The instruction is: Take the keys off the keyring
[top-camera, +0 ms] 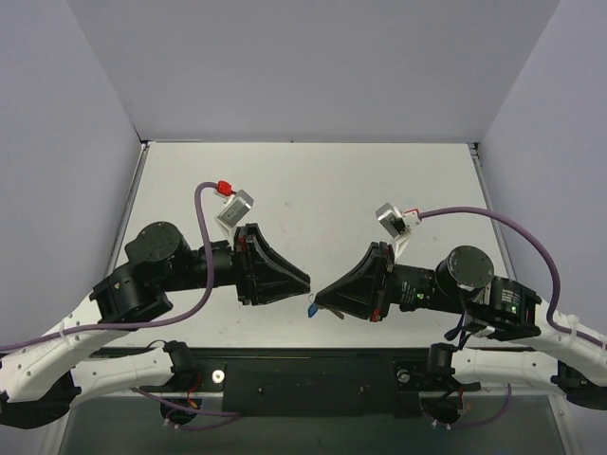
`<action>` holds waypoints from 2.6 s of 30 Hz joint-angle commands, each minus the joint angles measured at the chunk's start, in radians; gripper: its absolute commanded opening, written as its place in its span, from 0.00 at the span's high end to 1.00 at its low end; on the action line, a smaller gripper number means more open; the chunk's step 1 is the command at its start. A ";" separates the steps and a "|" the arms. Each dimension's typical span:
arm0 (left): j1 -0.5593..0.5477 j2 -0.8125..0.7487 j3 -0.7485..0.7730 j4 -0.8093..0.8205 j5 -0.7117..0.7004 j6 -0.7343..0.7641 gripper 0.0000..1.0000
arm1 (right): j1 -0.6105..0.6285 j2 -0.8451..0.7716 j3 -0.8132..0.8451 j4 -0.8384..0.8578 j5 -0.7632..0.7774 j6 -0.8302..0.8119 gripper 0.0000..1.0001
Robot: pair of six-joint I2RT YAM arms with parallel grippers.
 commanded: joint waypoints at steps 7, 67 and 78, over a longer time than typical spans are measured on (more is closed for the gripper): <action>-0.002 -0.037 -0.025 0.065 0.059 0.004 0.63 | 0.006 0.026 0.023 0.041 -0.017 -0.014 1.00; -0.021 -0.062 -0.341 0.578 -0.323 -0.312 1.00 | 0.000 -0.080 -0.234 0.335 0.418 0.080 1.00; -0.019 -0.172 -0.265 0.246 -0.444 -0.220 0.22 | 0.003 -0.082 -0.205 0.274 0.405 0.110 1.00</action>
